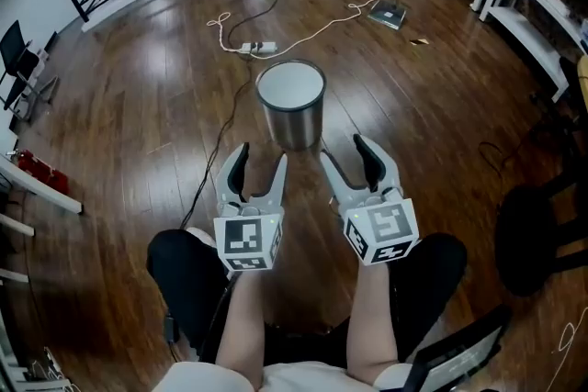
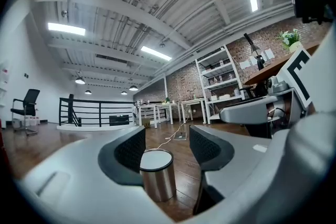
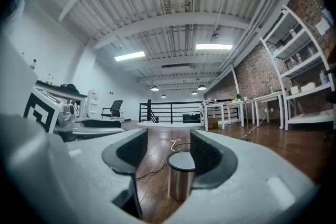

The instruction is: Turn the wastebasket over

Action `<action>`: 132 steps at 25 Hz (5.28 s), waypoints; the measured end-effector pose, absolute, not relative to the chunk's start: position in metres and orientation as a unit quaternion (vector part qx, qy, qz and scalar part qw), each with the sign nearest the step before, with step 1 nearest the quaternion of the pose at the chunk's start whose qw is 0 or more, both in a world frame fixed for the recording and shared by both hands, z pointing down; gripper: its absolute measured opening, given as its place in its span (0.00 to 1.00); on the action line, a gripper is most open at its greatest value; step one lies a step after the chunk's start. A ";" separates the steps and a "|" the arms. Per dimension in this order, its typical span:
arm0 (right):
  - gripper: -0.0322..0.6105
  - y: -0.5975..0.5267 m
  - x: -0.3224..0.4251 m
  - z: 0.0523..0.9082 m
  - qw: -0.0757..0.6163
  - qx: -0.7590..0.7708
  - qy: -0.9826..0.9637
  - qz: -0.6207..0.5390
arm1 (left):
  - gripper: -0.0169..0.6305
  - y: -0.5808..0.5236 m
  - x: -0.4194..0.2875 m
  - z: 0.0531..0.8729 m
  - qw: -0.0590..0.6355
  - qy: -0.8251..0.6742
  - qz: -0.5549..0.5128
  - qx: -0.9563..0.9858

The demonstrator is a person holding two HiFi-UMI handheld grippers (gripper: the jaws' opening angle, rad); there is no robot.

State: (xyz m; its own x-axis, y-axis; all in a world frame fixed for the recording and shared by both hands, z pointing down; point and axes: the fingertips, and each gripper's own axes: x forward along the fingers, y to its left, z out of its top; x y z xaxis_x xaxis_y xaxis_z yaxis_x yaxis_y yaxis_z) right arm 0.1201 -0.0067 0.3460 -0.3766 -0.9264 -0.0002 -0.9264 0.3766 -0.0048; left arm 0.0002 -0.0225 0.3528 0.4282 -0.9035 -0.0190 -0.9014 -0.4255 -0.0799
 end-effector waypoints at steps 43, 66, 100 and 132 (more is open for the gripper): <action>0.43 -0.298 0.008 0.398 -0.191 -0.455 0.869 -0.034 | 0.46 -0.326 -0.082 0.355 0.001 0.514 0.012 -0.857; 0.24 -0.356 -0.060 0.644 -0.458 -0.387 0.800 -0.031 | 0.41 -0.391 -0.137 0.442 -0.082 0.574 -0.047 -0.813; 0.13 -0.365 0.052 0.673 -0.121 -0.516 0.757 -0.382 | 0.41 -0.380 -0.221 0.570 -0.242 0.636 -0.137 -0.719; 0.06 -0.341 0.092 0.680 -0.315 -0.560 0.706 -0.297 | 0.18 -0.334 -0.183 0.640 -0.366 0.521 -0.165 -0.754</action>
